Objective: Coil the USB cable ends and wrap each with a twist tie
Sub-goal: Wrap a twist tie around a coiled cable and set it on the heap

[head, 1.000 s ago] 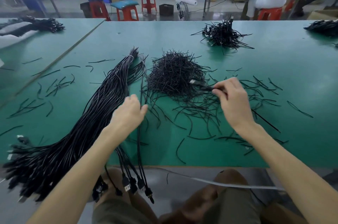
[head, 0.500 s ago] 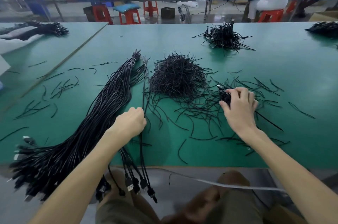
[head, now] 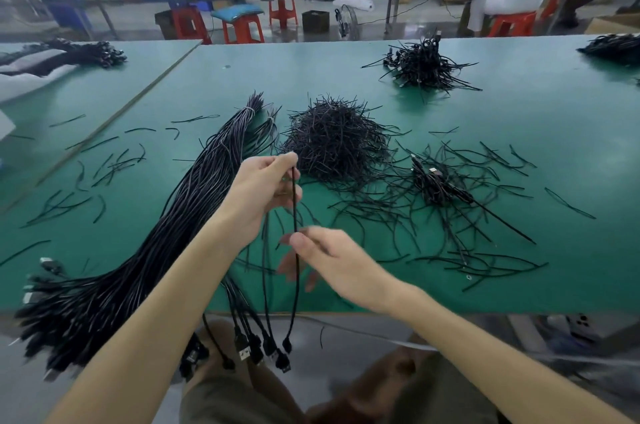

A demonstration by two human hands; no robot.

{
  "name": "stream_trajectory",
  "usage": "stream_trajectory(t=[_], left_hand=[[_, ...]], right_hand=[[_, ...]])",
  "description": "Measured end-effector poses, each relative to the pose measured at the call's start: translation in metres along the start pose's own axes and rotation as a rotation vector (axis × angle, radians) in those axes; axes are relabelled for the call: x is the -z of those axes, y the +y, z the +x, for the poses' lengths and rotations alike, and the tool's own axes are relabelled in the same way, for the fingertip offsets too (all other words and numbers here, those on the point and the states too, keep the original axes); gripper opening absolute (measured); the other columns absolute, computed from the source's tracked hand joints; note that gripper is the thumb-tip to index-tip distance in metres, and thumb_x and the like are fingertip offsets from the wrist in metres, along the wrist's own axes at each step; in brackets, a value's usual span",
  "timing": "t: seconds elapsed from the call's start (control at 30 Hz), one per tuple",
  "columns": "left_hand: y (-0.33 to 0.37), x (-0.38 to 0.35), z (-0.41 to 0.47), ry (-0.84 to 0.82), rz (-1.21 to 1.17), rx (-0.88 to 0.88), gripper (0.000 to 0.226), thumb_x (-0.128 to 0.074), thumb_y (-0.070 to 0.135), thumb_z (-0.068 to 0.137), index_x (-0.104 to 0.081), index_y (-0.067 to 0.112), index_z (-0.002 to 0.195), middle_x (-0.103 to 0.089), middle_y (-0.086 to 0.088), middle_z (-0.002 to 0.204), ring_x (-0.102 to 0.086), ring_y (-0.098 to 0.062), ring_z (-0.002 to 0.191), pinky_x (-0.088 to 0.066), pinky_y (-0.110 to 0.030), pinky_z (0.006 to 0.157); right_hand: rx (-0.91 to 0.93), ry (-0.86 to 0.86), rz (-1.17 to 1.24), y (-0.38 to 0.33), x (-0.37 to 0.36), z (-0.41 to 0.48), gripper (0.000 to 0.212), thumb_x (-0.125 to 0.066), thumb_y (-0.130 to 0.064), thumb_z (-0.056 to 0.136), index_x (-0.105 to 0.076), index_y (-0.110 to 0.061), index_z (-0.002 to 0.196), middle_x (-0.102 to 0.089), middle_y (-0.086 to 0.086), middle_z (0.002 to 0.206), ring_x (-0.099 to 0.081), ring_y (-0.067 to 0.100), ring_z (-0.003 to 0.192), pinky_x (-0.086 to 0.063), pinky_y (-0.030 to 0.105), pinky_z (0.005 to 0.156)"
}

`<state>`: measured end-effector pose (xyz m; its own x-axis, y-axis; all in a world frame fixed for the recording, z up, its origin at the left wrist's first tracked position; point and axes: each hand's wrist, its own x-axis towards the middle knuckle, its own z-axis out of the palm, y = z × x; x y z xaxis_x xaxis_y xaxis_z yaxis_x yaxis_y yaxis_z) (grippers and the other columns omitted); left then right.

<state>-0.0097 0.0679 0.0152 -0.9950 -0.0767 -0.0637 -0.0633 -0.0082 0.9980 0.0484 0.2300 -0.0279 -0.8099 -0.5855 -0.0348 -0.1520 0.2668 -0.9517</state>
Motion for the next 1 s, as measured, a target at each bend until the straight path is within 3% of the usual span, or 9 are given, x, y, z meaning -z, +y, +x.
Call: stream_trajectory(t=[0.07, 0.13, 0.3, 0.37, 0.47, 0.67, 0.77, 0.9, 1.0], left_hand=[[-0.001, -0.005, 0.002, 0.014, 0.027, 0.013, 0.026, -0.060, 0.029, 0.103, -0.064, 0.007, 0.089, -0.065, -0.006, 0.068, -0.061, -0.017, 0.055, -0.053, -0.027, 0.055], [-0.007, -0.005, 0.000, -0.036, 0.035, 0.051, 0.030, -0.053, 0.029, 0.107, -0.066, 0.006, 0.093, -0.070, -0.007, 0.079, -0.065, -0.018, 0.061, -0.055, -0.029, 0.061], [-0.039, 0.010, -0.017, -0.499, 0.020, 0.129, 0.047, -0.041, 0.043, 0.107, -0.067, 0.003, 0.109, -0.076, -0.009, 0.092, -0.073, -0.024, 0.078, -0.058, -0.033, 0.075], [-0.048, 0.013, -0.022, -0.645, -0.082, 0.224, 0.059, -0.044, 0.054, 0.105, -0.068, 0.001, 0.112, -0.071, -0.010, 0.087, -0.068, -0.027, 0.065, -0.056, -0.032, 0.065], [-0.054, 0.019, -0.016, -0.551, -0.262, 0.188, 0.047, -0.058, 0.043, 0.102, -0.069, 0.002, 0.122, -0.057, 0.003, 0.072, -0.047, -0.011, 0.046, -0.042, -0.021, 0.046], [-0.059, 0.029, -0.003, -0.201, -0.771, 0.237, 0.043, -0.068, 0.010, 0.090, -0.064, -0.007, 0.130, -0.072, -0.001, 0.102, -0.061, -0.002, 0.066, -0.046, -0.014, 0.051], [-0.066, 0.021, -0.004, -0.193, -0.856, 0.283, 0.033, -0.064, 0.023, 0.097, -0.068, 0.004, 0.124, -0.058, 0.008, 0.080, -0.048, -0.002, 0.058, -0.041, -0.017, 0.052], [-0.060, 0.002, -0.010, -0.169, -0.731, 0.286, 0.025, -0.057, 0.037, 0.101, -0.064, 0.021, 0.083, -0.055, 0.004, 0.080, -0.055, -0.011, 0.072, -0.048, -0.023, 0.074], [-0.045, 0.001, -0.027, -0.368, -0.990, 0.273, 0.031, -0.045, 0.032, 0.109, -0.050, 0.017, 0.081, -0.052, 0.005, 0.073, -0.052, -0.010, 0.066, -0.050, -0.021, 0.071]], right_hand=[[-0.007, -0.056, 0.233, -0.003, -0.018, 0.001, 0.031, -0.046, -0.023, 0.108, -0.060, 0.004, 0.108, -0.074, 0.011, 0.088, -0.069, 0.020, 0.070, -0.050, 0.028, 0.051], [0.019, -0.017, 0.346, -0.009, -0.021, 0.001, 0.024, -0.046, -0.014, 0.108, -0.060, 0.003, 0.098, -0.071, 0.013, 0.079, -0.066, 0.021, 0.063, -0.046, 0.027, 0.046], [0.128, 0.260, 1.029, -0.023, 0.032, 0.013, 0.026, -0.044, -0.015, 0.107, -0.064, -0.002, 0.098, -0.066, 0.009, 0.078, -0.061, 0.017, 0.066, -0.052, 0.023, 0.055], [0.141, 0.431, 1.187, -0.023, 0.055, 0.021, 0.025, -0.043, -0.016, 0.107, -0.063, -0.004, 0.097, -0.065, 0.006, 0.078, -0.062, 0.016, 0.067, -0.053, 0.023, 0.059], [0.057, 0.615, 1.244, -0.013, 0.068, 0.023, 0.026, -0.040, -0.016, 0.109, -0.061, -0.006, 0.097, -0.062, 0.005, 0.076, -0.059, 0.015, 0.065, -0.051, 0.023, 0.059], [-0.120, 0.523, 1.119, 0.013, 0.044, 0.001, 0.028, -0.047, -0.026, 0.106, -0.064, -0.007, 0.096, -0.057, 0.002, 0.071, -0.053, 0.014, 0.059, -0.046, 0.025, 0.056], [-0.172, 0.469, 1.085, 0.015, 0.023, -0.005, 0.031, -0.047, -0.029, 0.106, -0.064, -0.006, 0.093, -0.058, 0.003, 0.068, -0.053, 0.014, 0.057, -0.046, 0.025, 0.052], [-0.218, 0.398, 1.129, 0.018, 0.002, -0.010, 0.033, -0.047, -0.030, 0.106, -0.065, -0.006, 0.091, -0.058, 0.004, 0.068, -0.052, 0.015, 0.055, -0.045, 0.025, 0.050], [-0.284, 0.402, 1.207, 0.022, 0.010, -0.012, 0.030, -0.047, -0.027, 0.107, -0.063, -0.008, 0.090, -0.053, 0.001, 0.065, -0.047, 0.012, 0.052, -0.041, 0.023, 0.047]])
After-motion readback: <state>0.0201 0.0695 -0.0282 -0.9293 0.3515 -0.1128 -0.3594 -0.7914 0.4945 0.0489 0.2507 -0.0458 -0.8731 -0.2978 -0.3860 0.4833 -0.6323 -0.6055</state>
